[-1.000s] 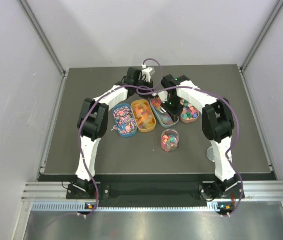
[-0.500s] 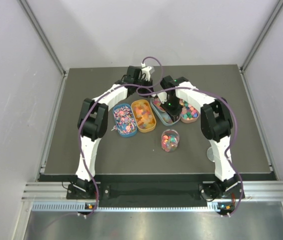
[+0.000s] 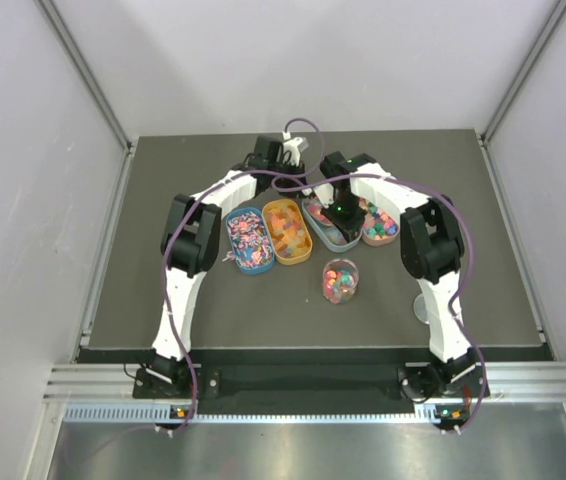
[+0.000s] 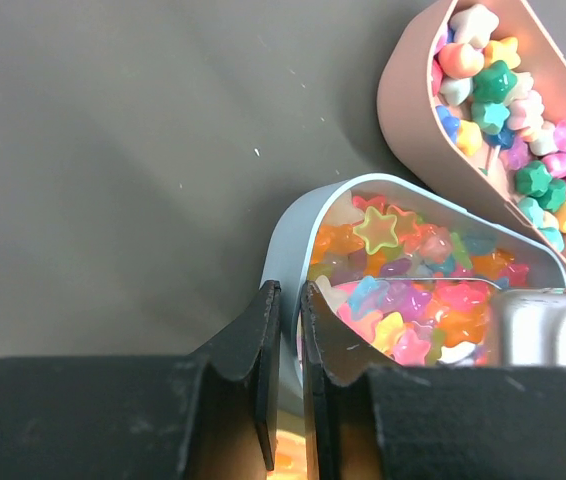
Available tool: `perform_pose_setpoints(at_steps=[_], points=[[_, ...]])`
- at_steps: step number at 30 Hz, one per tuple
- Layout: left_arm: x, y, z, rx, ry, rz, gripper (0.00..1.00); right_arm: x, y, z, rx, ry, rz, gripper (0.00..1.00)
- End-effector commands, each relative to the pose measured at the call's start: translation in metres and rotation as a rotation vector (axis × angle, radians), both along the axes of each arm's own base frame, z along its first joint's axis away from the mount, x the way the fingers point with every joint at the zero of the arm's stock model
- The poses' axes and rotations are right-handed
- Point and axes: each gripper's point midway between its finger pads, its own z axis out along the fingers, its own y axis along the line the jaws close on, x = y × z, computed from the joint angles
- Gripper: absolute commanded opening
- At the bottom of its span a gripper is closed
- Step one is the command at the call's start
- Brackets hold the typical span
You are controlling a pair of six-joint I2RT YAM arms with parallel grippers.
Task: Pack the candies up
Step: Scoop the fake candies from the storage box.
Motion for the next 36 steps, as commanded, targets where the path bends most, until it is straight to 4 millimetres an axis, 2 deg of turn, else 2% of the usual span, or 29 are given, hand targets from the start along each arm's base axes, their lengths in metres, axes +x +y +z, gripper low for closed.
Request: perform_pose_setpoints(at_steps=[1, 13, 16, 17, 19, 21, 24, 26, 31, 35, 36], points=[[0.02, -0.02, 0.045, -0.109, -0.127, -0.031, 0.0, 0.0, 0.004, 0.012, 0.017, -0.029, 0.043, 0.0], [0.024, -0.017, 0.03, -0.089, -0.135, -0.037, 0.0, 0.002, -0.002, 0.049, 0.016, -0.094, 0.057, 0.0], [0.025, -0.017, 0.027, -0.095, -0.127, -0.035, 0.01, 0.004, -0.003, 0.053, 0.016, -0.107, 0.064, 0.0], [0.024, -0.018, 0.028, -0.101, -0.125, -0.036, 0.1, 0.005, -0.003, 0.055, 0.018, -0.111, 0.063, 0.0], [0.024, -0.019, 0.031, -0.109, -0.127, -0.04, 0.22, 0.004, -0.004, 0.053, 0.015, -0.105, 0.062, 0.0], [0.023, -0.019, 0.042, -0.122, -0.141, -0.045, 0.33, 0.003, -0.004, 0.051, 0.015, -0.102, 0.053, 0.0], [0.019, -0.021, 0.067, -0.179, -0.156, -0.076, 0.39, 0.001, -0.005, 0.044, 0.009, -0.09, 0.049, 0.0], [0.019, -0.018, 0.084, -0.199, -0.17, -0.07, 0.48, 0.0, -0.007, 0.04, 0.004, -0.082, 0.049, 0.0], [0.019, -0.009, 0.119, -0.226, -0.213, -0.056, 0.49, 0.002, -0.01, 0.035, 0.005, -0.086, 0.046, 0.0], [0.023, 0.005, 0.143, -0.235, -0.255, -0.028, 0.49, 0.012, -0.007, 0.045, 0.046, -0.158, 0.045, 0.0], [0.024, 0.008, 0.147, -0.234, -0.268, -0.023, 0.49, 0.014, -0.007, 0.054, 0.06, -0.19, 0.041, 0.0]])
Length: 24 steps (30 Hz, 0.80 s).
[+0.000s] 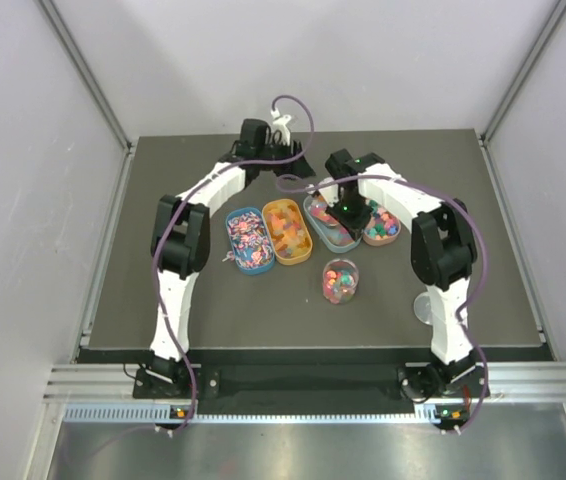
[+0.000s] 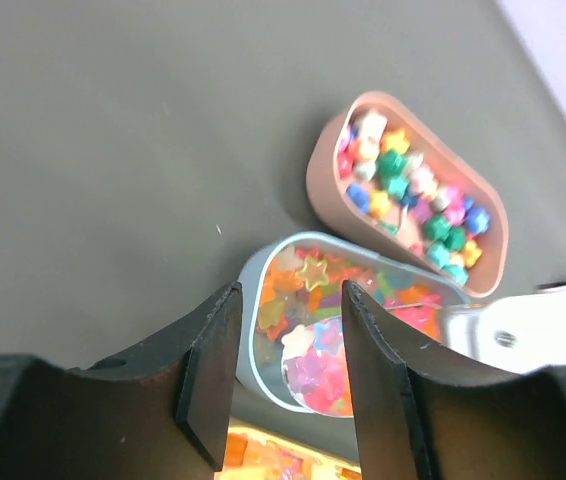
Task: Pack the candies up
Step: Scoop the fake candies from the storage box.
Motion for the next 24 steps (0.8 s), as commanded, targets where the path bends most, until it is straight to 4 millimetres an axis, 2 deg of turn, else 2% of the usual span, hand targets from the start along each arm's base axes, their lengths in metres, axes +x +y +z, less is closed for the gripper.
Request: perform_pose_setpoints(at_steps=[1, 2, 3, 4, 8, 9, 10, 11, 12, 14, 16, 20, 22, 23, 24], points=[[0.009, 0.014, 0.096, -0.076, -0.209, 0.022, 0.49, 0.014, 0.006, 0.033, 0.084, -0.142, 0.012, 0.0], [0.011, 0.018, 0.098, -0.07, -0.214, 0.033, 0.49, 0.02, 0.009, 0.037, 0.105, -0.182, 0.012, 0.0], [0.013, 0.023, 0.099, -0.063, -0.219, 0.046, 0.49, 0.021, 0.01, 0.049, 0.125, -0.22, 0.01, 0.0], [0.017, 0.031, 0.103, -0.042, -0.237, 0.076, 0.49, 0.018, 0.008, 0.048, 0.129, -0.227, 0.009, 0.0], [0.016, 0.049, 0.103, 0.046, -0.285, 0.115, 0.49, 0.022, 0.01, 0.07, 0.189, -0.343, 0.009, 0.0], [0.013, 0.052, 0.099, 0.068, -0.279, 0.114, 0.49, 0.018, 0.008, 0.076, 0.2, -0.365, 0.01, 0.0], [0.01, 0.055, 0.105, 0.078, -0.295, 0.123, 0.5, 0.018, 0.007, 0.081, 0.207, -0.38, 0.013, 0.0], [0.011, 0.059, 0.104, 0.099, -0.303, 0.136, 0.5, 0.019, 0.007, 0.091, 0.223, -0.415, 0.016, 0.0], [0.008, 0.061, 0.1, 0.111, -0.297, 0.14, 0.5, 0.016, 0.006, 0.092, 0.226, -0.419, 0.017, 0.0], [0.005, 0.065, 0.106, 0.125, -0.311, 0.153, 0.51, 0.015, 0.005, 0.108, 0.245, -0.461, 0.02, 0.0], [0.002, 0.07, 0.106, 0.146, -0.319, 0.163, 0.52, 0.013, 0.002, 0.115, 0.252, -0.476, 0.018, 0.0], [0.004, 0.078, 0.106, 0.188, -0.336, 0.188, 0.54, 0.002, -0.004, 0.134, 0.267, -0.52, 0.041, 0.0], [0.006, 0.082, 0.103, 0.219, -0.354, 0.193, 0.55, -0.006, -0.008, 0.133, 0.264, -0.519, 0.063, 0.0], [0.006, 0.083, 0.101, 0.228, -0.349, 0.198, 0.55, -0.013, -0.011, 0.143, 0.278, -0.543, 0.074, 0.0], [0.007, 0.085, 0.097, 0.237, -0.344, 0.206, 0.55, -0.02, -0.014, 0.136, 0.269, -0.529, 0.091, 0.0]])
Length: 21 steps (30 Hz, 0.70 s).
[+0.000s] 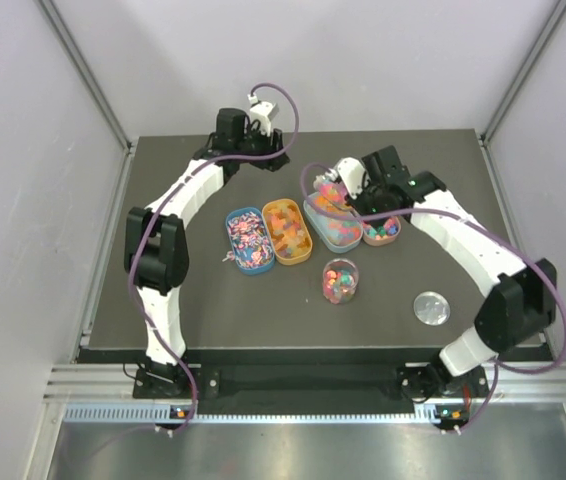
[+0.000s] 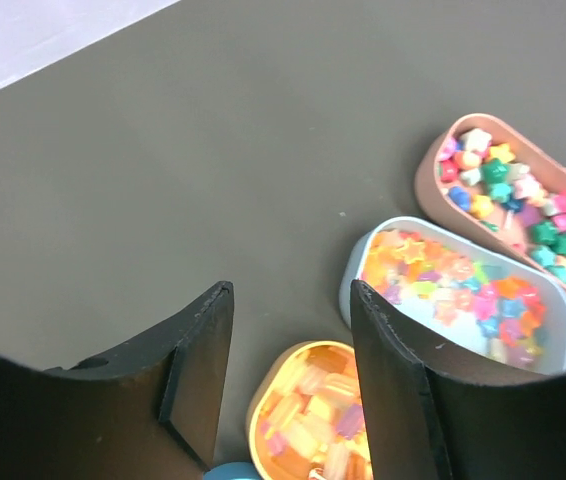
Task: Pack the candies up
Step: Scoop the fake candies from the storage box, then place the fake candies in the packing bottle.
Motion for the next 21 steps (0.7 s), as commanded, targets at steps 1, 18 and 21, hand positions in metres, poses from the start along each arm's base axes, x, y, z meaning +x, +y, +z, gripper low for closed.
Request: perform_pose_setpoints(at_steps=[1, 18, 21], points=[[-0.002, 0.01, 0.028, 0.041, -0.087, 0.023, 0.56, -0.01, -0.004, 0.029, 0.052, -0.108, 0.06, 0.0], [-0.013, 0.011, 0.035, 0.025, -0.09, 0.015, 0.56, -0.12, -0.064, -0.002, -0.166, 0.068, 0.352, 0.0], [-0.014, 0.012, 0.035, 0.031, -0.092, 0.019, 0.56, -0.124, -0.069, 0.0, -0.192, 0.061, 0.373, 0.0]])
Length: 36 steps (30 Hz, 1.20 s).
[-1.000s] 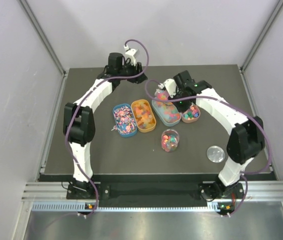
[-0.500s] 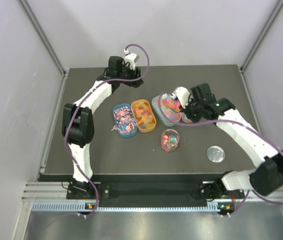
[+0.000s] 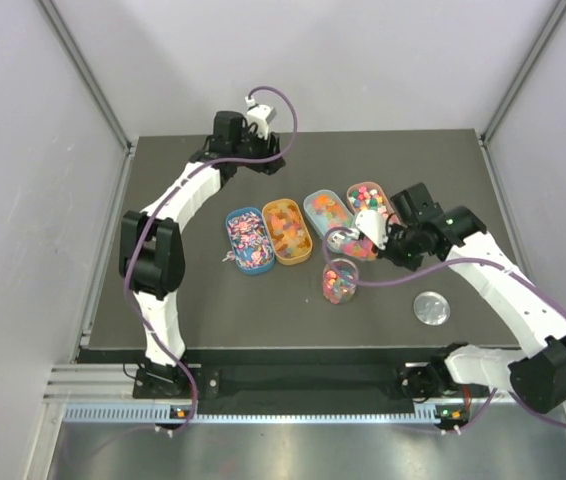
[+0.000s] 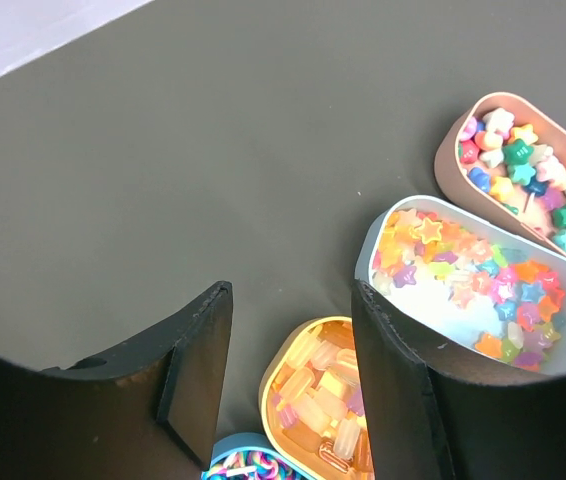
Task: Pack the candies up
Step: Place the fake candies in the packing bottle.
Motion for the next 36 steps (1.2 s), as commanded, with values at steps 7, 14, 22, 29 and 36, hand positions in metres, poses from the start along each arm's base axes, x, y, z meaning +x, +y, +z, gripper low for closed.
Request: perform_pose_setpoints(at_steps=[7, 14, 22, 29, 36], points=[[-0.011, 0.002, 0.04, -0.017, -0.089, -0.016, 0.56, -0.024, -0.012, 0.005, -0.045, -0.025, 0.115, 0.0], [-0.012, 0.002, 0.041, -0.016, -0.092, -0.017, 0.56, -0.042, -0.022, -0.012, -0.137, 0.029, 0.184, 0.0], [-0.016, 0.005, 0.041, -0.009, -0.093, -0.012, 0.56, -0.042, -0.033, -0.009, -0.252, 0.085, 0.196, 0.0], [-0.022, 0.005, 0.036, -0.015, -0.081, -0.02, 0.56, -0.037, -0.032, 0.005, -0.324, 0.104, 0.204, 0.0], [-0.025, 0.004, 0.032, -0.022, -0.067, -0.023, 0.56, -0.037, -0.033, 0.016, -0.414, 0.119, 0.229, 0.0]])
